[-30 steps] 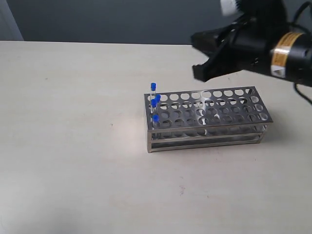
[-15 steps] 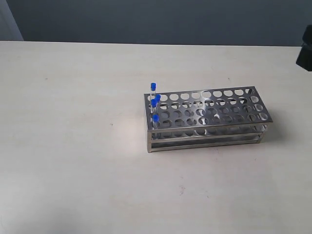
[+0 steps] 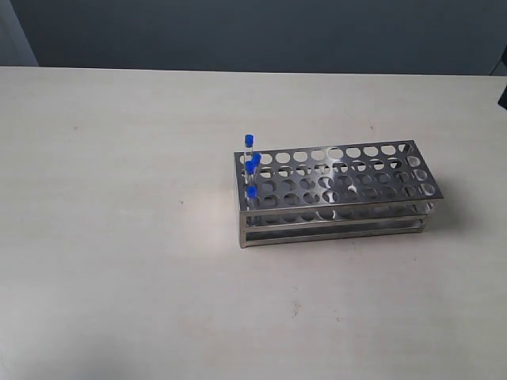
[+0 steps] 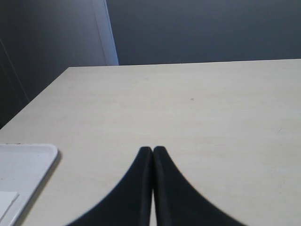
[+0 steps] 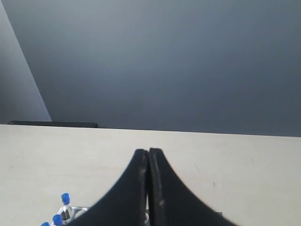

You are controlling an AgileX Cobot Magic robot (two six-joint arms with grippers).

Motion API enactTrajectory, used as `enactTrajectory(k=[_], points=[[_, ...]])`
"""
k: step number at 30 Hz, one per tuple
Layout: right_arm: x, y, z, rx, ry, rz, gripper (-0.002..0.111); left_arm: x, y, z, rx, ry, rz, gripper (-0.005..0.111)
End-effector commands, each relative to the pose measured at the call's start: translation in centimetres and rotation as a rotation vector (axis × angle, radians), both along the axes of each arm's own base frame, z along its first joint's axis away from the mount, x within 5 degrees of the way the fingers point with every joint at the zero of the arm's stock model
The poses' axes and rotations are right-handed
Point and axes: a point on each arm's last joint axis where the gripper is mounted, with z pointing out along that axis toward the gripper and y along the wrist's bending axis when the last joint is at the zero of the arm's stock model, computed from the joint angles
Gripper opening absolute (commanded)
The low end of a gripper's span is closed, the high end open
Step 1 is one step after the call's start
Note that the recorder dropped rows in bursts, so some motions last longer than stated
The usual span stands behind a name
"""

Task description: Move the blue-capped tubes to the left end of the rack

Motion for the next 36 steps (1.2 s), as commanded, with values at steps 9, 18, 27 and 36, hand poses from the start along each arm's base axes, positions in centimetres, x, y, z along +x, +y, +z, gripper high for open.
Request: enactTrajectory(k=[9, 18, 27, 36], points=[[-1.8, -3.6, -3.6, -0.098, 0.187, -0.271, -0.001, 0.0, 0.0, 0.0, 0.002, -0.012, -0.006, 0.0], [-4.7, -4.3, -7.7, -0.081, 0.066, -0.274, -0.001, 0.0, 0.0, 0.0, 0.002, -0.012, -0.006, 0.0], [-6.8, -4.8, -9.0, -0.039, -0.082, -0.347, -0.001, 0.0, 0.0, 0.0, 0.002, -0.012, -0.006, 0.0], [-6.9, -4.8, -9.0, -0.035, -0.082, -0.343, -0.001, 0.0, 0.0, 0.0, 0.002, -0.012, -0.006, 0.0]])
